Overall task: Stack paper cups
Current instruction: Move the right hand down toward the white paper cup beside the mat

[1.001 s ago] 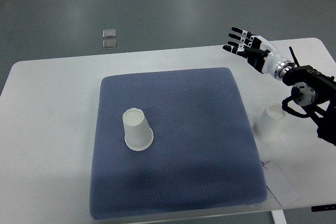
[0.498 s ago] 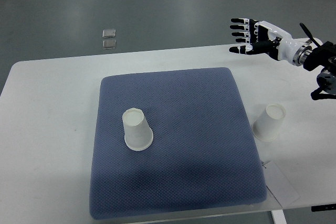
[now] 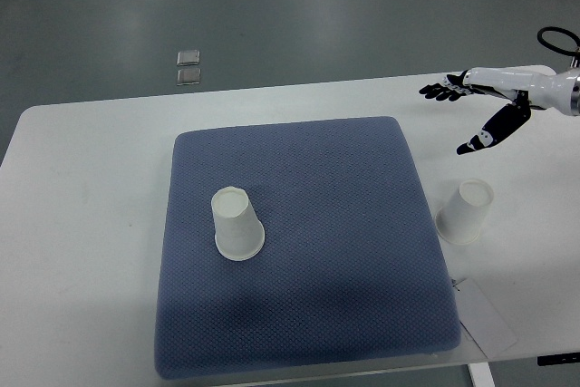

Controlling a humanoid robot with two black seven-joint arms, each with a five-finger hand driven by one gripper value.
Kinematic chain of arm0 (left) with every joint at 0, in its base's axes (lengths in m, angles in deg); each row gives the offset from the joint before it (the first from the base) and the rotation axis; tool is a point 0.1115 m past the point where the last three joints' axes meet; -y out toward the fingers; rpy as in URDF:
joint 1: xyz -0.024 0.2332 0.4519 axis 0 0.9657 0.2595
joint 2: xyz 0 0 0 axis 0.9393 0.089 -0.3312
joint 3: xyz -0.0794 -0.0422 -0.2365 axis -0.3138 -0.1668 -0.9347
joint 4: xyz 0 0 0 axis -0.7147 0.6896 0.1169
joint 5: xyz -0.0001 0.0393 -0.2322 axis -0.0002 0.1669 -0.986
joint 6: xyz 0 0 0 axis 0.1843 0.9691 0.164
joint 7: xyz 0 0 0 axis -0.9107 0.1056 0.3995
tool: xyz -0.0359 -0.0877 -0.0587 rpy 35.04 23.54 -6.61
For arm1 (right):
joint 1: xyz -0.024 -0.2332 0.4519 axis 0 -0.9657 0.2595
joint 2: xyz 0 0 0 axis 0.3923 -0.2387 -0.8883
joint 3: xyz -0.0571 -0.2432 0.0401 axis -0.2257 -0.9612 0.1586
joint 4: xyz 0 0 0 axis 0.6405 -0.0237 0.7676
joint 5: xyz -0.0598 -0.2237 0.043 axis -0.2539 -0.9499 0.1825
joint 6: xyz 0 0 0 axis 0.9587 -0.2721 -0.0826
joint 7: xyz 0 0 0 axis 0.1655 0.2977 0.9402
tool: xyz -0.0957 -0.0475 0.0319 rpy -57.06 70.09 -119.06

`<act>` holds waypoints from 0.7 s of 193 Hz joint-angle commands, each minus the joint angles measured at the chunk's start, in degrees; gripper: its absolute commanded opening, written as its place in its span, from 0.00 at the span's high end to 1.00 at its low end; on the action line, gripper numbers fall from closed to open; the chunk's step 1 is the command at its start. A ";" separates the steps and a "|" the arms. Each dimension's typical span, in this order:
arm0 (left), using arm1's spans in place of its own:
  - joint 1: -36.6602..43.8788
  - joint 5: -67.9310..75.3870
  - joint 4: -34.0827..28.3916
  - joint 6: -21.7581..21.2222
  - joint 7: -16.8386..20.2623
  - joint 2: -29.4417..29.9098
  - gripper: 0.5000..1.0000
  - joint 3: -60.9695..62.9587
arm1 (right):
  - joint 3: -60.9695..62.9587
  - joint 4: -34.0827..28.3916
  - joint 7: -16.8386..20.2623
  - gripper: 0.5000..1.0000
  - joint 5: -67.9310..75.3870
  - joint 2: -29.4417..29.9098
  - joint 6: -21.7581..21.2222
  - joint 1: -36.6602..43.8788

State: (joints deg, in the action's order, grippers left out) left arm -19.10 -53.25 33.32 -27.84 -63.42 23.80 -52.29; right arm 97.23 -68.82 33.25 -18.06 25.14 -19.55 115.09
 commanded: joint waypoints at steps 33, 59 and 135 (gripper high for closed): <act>0.00 0.00 0.00 -0.05 0.00 0.00 0.00 0.01 | -3.54 -2.01 -1.67 0.17 -10.35 -2.26 -1.08 0.68; 0.00 0.00 0.00 -0.05 0.00 0.00 0.00 0.01 | -5.21 -2.71 -1.76 0.17 -10.53 -2.26 -1.08 0.59; 0.00 0.00 0.00 0.04 0.00 0.00 0.00 0.01 | -10.05 -2.62 -1.67 0.18 -14.05 -1.38 0.06 -0.20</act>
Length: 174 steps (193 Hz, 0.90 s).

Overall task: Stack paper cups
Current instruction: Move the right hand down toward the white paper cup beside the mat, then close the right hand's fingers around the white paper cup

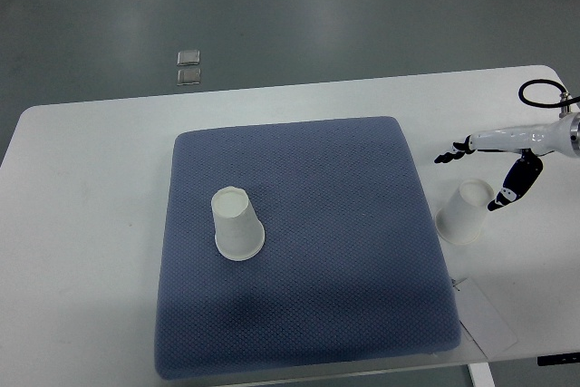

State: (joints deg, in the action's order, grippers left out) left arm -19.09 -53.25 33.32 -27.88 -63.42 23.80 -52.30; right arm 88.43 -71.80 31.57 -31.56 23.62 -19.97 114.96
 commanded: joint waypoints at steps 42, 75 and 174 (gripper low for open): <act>0.00 0.00 0.00 -0.01 0.00 0.00 0.00 0.01 | -3.45 0.97 0.01 0.18 -0.98 0.41 2.24 -0.07; 0.00 -0.09 0.00 -0.01 0.00 0.00 0.00 0.01 | -5.03 2.20 0.01 0.19 -1.77 0.93 4.61 -0.07; 0.00 0.00 0.00 -0.01 0.00 0.00 0.00 0.01 | -6.26 3.17 0.01 0.35 -1.95 1.73 6.55 -0.07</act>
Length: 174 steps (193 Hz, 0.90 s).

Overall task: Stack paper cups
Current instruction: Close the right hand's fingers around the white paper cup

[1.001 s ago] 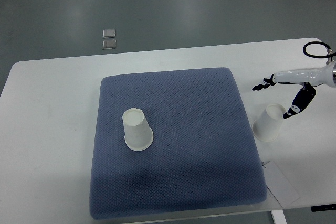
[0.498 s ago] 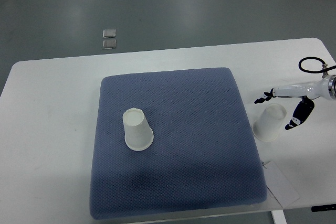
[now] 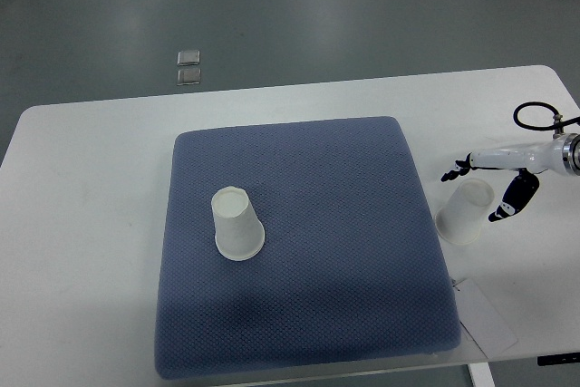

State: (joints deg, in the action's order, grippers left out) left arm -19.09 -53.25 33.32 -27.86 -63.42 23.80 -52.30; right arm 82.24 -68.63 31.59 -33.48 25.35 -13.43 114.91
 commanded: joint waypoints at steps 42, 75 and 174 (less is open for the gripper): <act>0.00 0.00 0.00 -0.03 0.00 0.00 0.00 0.01 | -0.34 0.35 0.00 0.41 -0.03 0.00 0.09 -0.11; 0.00 0.00 0.00 -0.03 0.00 0.00 0.00 0.01 | -0.34 0.79 0.00 0.48 -0.03 0.44 0.09 -0.20; 0.00 0.00 0.00 -0.03 0.00 0.00 0.00 0.01 | 0.54 0.97 -0.09 0.93 0.33 0.97 1.41 4.11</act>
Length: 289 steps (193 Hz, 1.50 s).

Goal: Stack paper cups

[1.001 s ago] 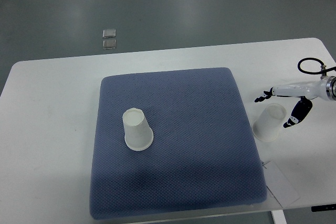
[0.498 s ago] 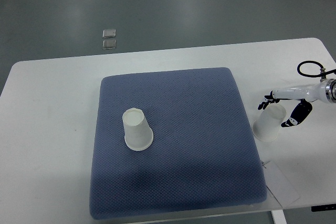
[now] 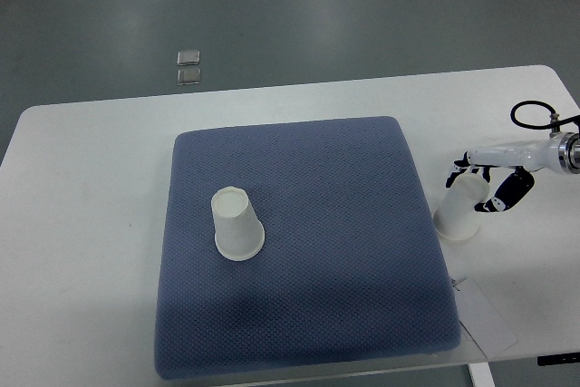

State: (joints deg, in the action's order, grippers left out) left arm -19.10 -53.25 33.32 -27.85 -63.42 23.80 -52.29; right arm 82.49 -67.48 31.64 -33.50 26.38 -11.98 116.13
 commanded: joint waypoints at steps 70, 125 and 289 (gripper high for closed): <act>0.00 0.00 0.00 -0.03 0.00 0.00 0.00 0.01 | 0.56 -2.64 -0.14 0.93 1.31 5.12 -3.20 20.03; 0.00 0.00 0.00 0.05 0.00 0.00 0.00 -0.08 | 0.56 -3.78 0.21 0.93 1.83 15.31 -5.66 26.80; 0.00 0.00 0.00 -0.03 0.00 0.00 0.00 0.01 | 0.38 -3.78 0.56 0.87 4.82 32.63 -14.09 32.42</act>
State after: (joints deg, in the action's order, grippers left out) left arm -19.08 -53.27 33.32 -27.82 -63.42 23.80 -52.30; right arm 83.05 -71.26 32.08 -28.69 57.54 -25.97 148.86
